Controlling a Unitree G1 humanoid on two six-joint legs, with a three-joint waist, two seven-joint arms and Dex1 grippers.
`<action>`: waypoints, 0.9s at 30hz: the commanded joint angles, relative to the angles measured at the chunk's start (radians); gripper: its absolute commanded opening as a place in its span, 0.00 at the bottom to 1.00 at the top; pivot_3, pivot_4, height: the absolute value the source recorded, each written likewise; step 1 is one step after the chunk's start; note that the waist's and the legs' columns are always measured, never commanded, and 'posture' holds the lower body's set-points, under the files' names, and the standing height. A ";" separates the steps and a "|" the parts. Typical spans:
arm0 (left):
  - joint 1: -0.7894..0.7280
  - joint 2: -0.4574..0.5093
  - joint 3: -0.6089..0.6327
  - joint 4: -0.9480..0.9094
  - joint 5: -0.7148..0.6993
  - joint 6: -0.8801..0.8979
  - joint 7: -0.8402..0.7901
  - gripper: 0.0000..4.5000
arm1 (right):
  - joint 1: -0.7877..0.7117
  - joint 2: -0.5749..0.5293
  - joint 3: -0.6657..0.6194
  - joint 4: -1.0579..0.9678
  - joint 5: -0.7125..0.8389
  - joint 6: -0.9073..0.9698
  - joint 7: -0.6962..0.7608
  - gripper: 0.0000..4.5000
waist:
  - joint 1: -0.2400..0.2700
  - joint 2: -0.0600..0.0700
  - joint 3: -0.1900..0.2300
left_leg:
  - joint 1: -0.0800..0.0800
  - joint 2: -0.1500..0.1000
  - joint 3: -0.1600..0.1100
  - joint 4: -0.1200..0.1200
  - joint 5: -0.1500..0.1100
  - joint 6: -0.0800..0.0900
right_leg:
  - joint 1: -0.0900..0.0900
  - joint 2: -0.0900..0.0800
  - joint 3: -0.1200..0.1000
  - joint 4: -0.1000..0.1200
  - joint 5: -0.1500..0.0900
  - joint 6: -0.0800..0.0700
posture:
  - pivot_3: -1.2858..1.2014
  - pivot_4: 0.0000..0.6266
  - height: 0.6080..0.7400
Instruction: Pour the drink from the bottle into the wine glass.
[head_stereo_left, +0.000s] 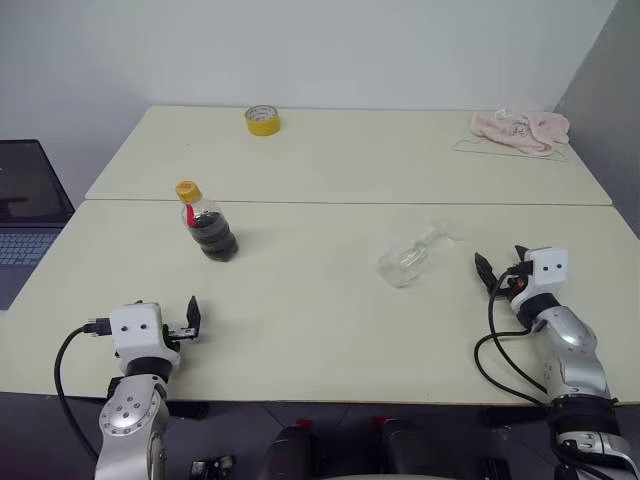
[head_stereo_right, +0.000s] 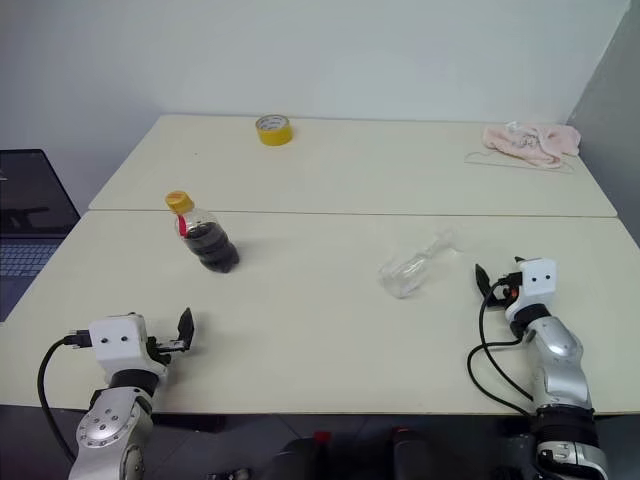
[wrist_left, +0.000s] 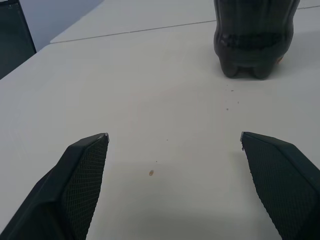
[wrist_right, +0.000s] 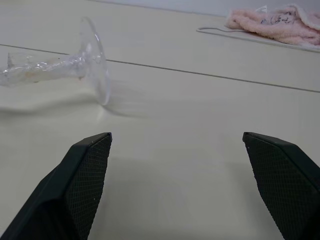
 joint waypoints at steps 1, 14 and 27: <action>0.005 0.002 0.017 -0.054 -0.007 -0.060 -0.008 0.99 | 0.030 -0.016 0.009 -0.094 0.012 -0.010 0.043 1.00 | 0.000 0.000 0.000 | 0.000 0.000 0.000 0.000 0.000 0.000 | 0.000 0.000 0.000 0.000 0.000 0.000 | 0.52 0.24 1.00; -0.017 0.043 -0.017 -0.041 -0.071 -0.062 -0.137 0.99 | 0.268 -0.140 0.065 -0.560 0.151 0.160 0.286 1.00 | 0.003 0.000 0.000 | 0.000 0.000 0.001 0.000 0.000 0.000 | 0.000 0.000 0.001 0.000 0.000 0.000 | 0.52 0.24 1.00; -0.168 0.123 -0.023 0.107 -0.048 -0.023 -0.160 0.99 | 0.253 -0.264 0.167 -0.914 0.302 0.451 0.356 1.00 | 0.004 -0.004 0.002 | 0.000 0.001 -0.001 0.000 0.000 0.001 | 0.000 0.001 -0.002 0.000 -0.002 0.004 | 0.52 0.24 1.00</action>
